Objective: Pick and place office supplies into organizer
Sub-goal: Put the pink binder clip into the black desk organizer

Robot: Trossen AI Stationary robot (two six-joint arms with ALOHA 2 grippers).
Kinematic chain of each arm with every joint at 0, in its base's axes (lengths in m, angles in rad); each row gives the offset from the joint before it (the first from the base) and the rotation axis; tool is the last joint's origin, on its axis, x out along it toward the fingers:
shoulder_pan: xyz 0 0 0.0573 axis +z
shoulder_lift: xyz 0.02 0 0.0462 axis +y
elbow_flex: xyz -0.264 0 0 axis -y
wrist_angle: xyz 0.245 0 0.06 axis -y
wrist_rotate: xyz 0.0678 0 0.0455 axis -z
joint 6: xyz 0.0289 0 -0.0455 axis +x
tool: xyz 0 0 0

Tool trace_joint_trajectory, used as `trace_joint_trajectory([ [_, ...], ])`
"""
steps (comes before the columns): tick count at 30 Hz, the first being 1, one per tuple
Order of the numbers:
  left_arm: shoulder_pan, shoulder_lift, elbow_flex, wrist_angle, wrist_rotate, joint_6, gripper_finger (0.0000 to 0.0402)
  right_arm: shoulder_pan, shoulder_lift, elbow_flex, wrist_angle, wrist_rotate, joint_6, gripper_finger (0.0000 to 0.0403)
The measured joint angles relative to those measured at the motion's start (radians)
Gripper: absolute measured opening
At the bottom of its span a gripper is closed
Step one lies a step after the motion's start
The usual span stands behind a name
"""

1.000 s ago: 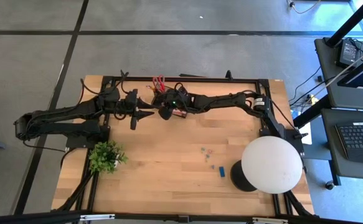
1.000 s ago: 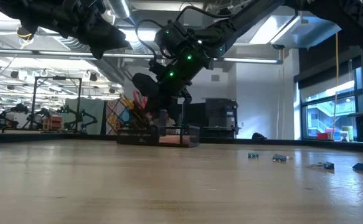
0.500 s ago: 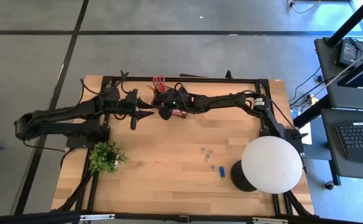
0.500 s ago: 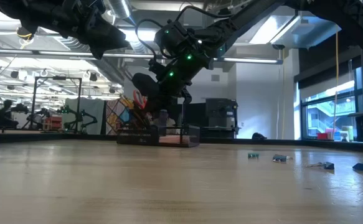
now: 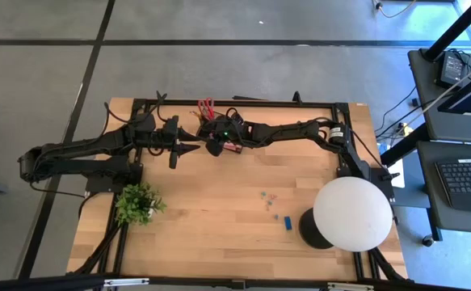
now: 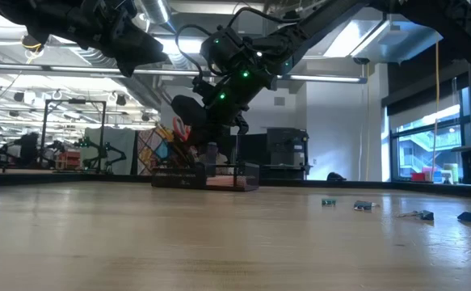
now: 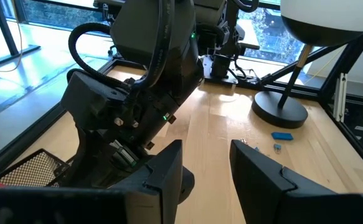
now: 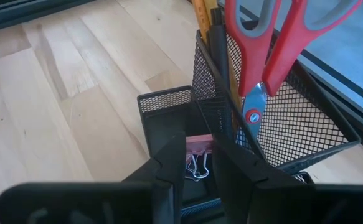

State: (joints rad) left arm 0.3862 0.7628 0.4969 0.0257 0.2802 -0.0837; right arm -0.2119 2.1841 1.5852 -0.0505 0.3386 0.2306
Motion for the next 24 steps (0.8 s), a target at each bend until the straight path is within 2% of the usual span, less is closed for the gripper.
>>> trace_joint_trajectory([
  [24, 0.000, 0.000, 0.000, 0.000, 0.000, 0.000, 0.0127, 0.000, 0.000, 0.000, 0.000, -0.015, -0.053, 0.0084],
])
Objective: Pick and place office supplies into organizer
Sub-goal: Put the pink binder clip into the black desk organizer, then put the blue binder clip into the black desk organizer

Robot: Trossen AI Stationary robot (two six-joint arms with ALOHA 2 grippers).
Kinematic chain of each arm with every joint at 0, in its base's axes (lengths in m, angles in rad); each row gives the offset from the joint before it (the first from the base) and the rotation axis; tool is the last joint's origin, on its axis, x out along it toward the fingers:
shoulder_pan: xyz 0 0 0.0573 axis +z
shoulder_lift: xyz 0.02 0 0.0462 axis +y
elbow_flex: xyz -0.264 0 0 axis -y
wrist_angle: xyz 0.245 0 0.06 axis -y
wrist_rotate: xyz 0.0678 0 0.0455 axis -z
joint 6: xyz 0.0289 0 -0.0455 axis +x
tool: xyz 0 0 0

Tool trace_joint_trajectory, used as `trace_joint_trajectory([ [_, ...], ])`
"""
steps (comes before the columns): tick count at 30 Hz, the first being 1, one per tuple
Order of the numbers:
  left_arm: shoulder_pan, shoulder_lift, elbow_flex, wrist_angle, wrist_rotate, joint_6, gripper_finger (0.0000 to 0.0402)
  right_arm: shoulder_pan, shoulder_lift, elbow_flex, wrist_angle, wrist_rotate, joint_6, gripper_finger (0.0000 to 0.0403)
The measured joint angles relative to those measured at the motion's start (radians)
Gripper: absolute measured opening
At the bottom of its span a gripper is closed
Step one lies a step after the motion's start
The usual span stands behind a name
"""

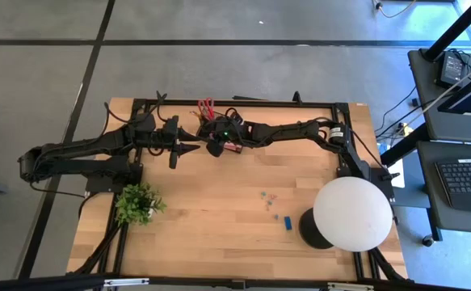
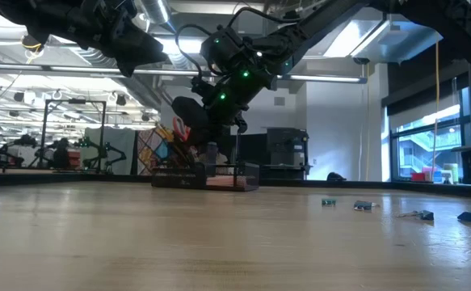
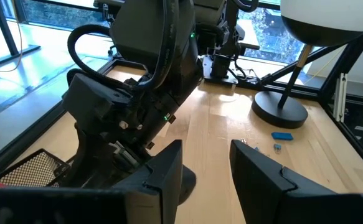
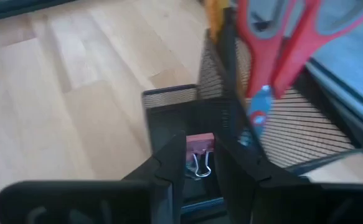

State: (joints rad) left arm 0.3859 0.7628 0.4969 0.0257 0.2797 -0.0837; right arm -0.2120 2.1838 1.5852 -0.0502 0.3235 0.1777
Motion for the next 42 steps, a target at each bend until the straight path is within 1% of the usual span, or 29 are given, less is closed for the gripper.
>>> trace_joint_trajectory([
  [3, 0.000, 0.000, 0.000, 0.000, -0.016, 0.000, 0.0127, 0.000, 0.000, 0.000, 0.000, -0.030, 0.002, 0.0110],
  [7, 0.000, 0.000, 0.000, 0.000, -0.022, 0.000, 0.0127, -0.001, 0.000, 0.000, 0.000, -0.030, 0.031, 0.0154],
  [10, 0.000, 0.000, 0.000, 0.000, -0.022, 0.000, 0.0127, -0.007, 0.000, 0.000, 0.000, -0.031, 0.062, 0.0179],
  [13, 0.000, 0.000, 0.000, 0.000, -0.022, 0.000, 0.0127, -0.008, 0.000, 0.000, 0.000, -0.031, 0.065, 0.0195],
  [16, 0.000, 0.000, 0.000, 0.000, -0.022, 0.000, 0.0127, -0.007, 0.000, 0.000, 0.000, -0.035, 0.079, 0.0202],
  [17, 0.000, 0.000, 0.000, 0.000, -0.022, 0.000, 0.0127, -0.005, -0.003, 0.000, -0.002, -0.053, 0.083, 0.0203],
  [19, 0.000, 0.000, 0.000, 0.000, -0.022, 0.000, 0.0127, -0.002, -0.022, 0.003, -0.045, -0.145, 0.082, 0.0204],
  [21, 0.000, 0.000, 0.000, 0.000, -0.022, 0.000, 0.0127, -0.002, -0.052, 0.027, -0.142, -0.268, 0.080, 0.0204],
  [23, 0.000, 0.000, 0.000, 0.000, -0.022, 0.000, 0.0127, 0.002, -0.079, 0.067, -0.292, -0.375, 0.101, 0.0204],
  [25, 0.000, 0.000, 0.000, 0.000, -0.022, 0.000, 0.0127, 0.011, -0.092, 0.110, -0.481, -0.452, 0.106, 0.0204],
  [27, 0.000, 0.000, 0.000, 0.000, -0.022, 0.000, 0.0127, 0.029, -0.093, 0.162, -0.681, -0.494, 0.080, 0.0204],
  [30, 0.000, 0.000, 0.000, 0.000, -0.022, 0.000, 0.0127, 0.071, -0.099, 0.236, -0.978, -0.499, 0.080, 0.0204],
  [33, 0.000, 0.001, 0.000, 0.000, -0.022, 0.000, 0.0127, 0.117, -0.100, 0.268, -1.193, -0.502, 0.121, 0.0204],
  [34, 0.000, 0.001, 0.000, 0.000, -0.021, 0.000, 0.0127, 0.133, -0.099, 0.270, -1.230, -0.503, 0.127, 0.0204],
  [35, 0.000, 0.001, 0.000, 0.000, -0.019, 0.000, 0.0127, 0.150, -0.099, 0.271, -1.247, -0.494, 0.091, 0.0204],
  [36, 0.000, 0.001, 0.000, 0.000, -0.018, 0.000, 0.0127, 0.170, -0.099, 0.268, -1.269, -0.470, 0.022, 0.0204],
  [39, 0.000, 0.001, 0.000, 0.000, -0.018, 0.000, 0.0127, 0.233, -0.098, 0.234, -1.325, -0.365, -0.208, 0.0204],
  [40, 0.000, 0.001, 0.000, 0.000, -0.018, 0.000, 0.0127, 0.252, -0.098, 0.218, -1.321, -0.349, -0.289, 0.0204],
  [42, 0.000, 0.001, 0.000, 0.000, -0.018, 0.000, 0.0127, 0.286, -0.098, 0.185, -1.307, -0.348, -0.449, 0.0204],
])
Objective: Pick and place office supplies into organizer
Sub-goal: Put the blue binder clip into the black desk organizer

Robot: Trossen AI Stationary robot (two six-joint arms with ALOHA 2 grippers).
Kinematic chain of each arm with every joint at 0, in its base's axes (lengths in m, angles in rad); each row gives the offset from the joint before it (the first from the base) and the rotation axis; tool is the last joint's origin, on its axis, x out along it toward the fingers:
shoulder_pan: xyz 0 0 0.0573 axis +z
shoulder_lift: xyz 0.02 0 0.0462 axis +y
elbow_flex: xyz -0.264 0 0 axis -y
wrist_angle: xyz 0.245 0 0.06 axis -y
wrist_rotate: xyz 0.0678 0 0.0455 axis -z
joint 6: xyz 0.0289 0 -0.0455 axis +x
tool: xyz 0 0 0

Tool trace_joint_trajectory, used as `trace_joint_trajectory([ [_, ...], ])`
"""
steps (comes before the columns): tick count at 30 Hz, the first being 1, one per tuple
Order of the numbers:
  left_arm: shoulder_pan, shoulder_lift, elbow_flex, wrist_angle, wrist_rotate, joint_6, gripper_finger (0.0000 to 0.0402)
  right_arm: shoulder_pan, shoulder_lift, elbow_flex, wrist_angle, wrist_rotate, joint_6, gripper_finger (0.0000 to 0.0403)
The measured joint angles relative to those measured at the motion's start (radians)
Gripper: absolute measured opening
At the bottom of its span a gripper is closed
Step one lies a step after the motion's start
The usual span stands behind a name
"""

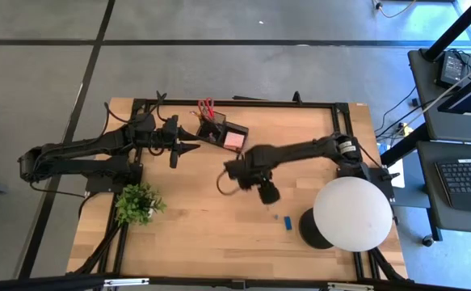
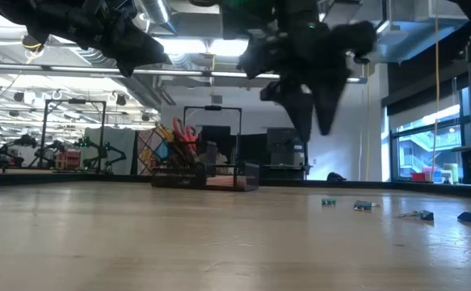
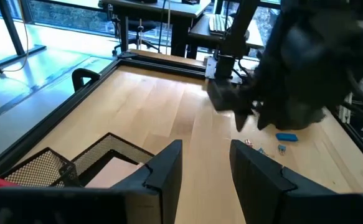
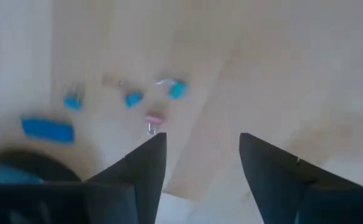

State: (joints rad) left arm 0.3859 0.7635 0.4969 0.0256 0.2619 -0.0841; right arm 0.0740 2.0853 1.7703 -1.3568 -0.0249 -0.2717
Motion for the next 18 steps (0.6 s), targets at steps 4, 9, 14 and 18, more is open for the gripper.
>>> trace_joint_trajectory([
  [4, 0.000, 0.000, 0.000, 0.000, 0.000, 0.000, 0.0127, 0.046, 0.000, -0.086, 0.034, 0.006, -0.276, 0.0204],
  [9, 0.000, 0.000, 0.000, -0.001, 0.000, 0.000, 0.0127, 0.076, 0.001, -0.165, 0.118, 0.058, -0.466, 0.0204],
  [14, 0.000, 0.000, 0.000, -0.017, 0.000, 0.000, 0.0127, 0.078, 0.002, -0.184, 0.191, 0.130, -0.477, 0.0204],
  [18, 0.000, 0.000, 0.000, -0.030, 0.000, 0.000, 0.0127, 0.080, 0.002, -0.186, 0.237, 0.128, -0.560, 0.0204],
])
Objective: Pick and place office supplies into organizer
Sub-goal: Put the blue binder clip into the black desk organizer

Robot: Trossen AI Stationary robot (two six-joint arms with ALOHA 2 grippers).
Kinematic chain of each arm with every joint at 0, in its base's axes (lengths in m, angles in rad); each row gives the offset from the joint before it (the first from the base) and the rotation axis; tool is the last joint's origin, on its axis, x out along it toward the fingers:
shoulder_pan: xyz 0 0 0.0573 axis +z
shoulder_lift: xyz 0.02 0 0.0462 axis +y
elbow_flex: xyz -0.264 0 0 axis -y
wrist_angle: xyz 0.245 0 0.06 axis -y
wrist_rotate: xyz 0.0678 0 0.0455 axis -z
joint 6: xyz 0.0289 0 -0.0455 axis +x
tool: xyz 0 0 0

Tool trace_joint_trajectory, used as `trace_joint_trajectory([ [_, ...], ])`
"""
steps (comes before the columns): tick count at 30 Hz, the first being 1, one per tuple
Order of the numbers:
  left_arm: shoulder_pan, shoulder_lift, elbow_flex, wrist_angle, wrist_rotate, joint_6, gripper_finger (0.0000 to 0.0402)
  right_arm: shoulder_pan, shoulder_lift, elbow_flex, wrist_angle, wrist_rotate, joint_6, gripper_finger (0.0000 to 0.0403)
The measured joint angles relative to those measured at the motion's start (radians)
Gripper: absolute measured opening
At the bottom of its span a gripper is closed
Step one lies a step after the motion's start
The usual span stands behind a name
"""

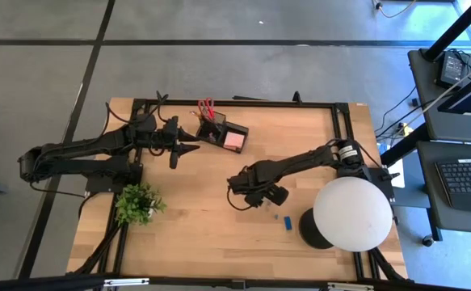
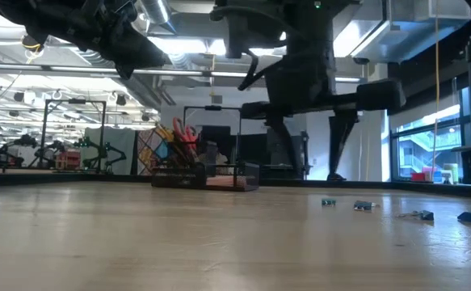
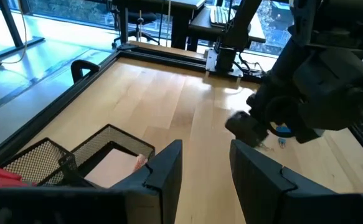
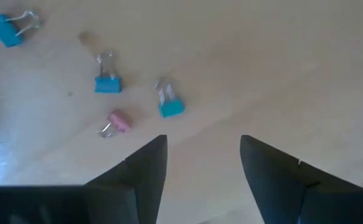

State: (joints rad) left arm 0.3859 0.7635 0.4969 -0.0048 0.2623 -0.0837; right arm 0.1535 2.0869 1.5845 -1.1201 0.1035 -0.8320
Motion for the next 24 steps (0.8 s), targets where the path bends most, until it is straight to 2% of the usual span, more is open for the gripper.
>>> trace_joint_trajectory([
  [3, 0.000, 0.000, 0.000, 0.000, 0.000, 0.000, 0.0127, 0.000, 0.000, 0.000, 0.015, -0.029, -0.062, 0.0204],
  [6, 0.000, 0.000, 0.000, 0.000, 0.000, 0.000, 0.0127, 0.000, 0.000, 0.000, 0.011, -0.074, -0.064, 0.0204],
  [10, 0.000, 0.000, 0.000, 0.000, 0.000, 0.000, 0.0127, 0.000, 0.000, 0.000, 0.002, -0.084, -0.091, 0.0204],
  [14, 0.000, 0.000, 0.000, 0.000, 0.000, 0.000, 0.0127, 0.000, 0.000, 0.000, 0.013, -0.153, -0.089, 0.0204],
  [18, 0.000, 0.000, 0.000, 0.000, 0.000, 0.000, 0.0127, 0.000, 0.000, -0.006, 0.022, -0.157, -0.090, 0.0204],
  [24, 0.000, 0.000, 0.000, 0.000, 0.000, 0.000, 0.0127, 0.000, 0.000, -0.085, 0.065, -0.142, -0.093, 0.0204],
])
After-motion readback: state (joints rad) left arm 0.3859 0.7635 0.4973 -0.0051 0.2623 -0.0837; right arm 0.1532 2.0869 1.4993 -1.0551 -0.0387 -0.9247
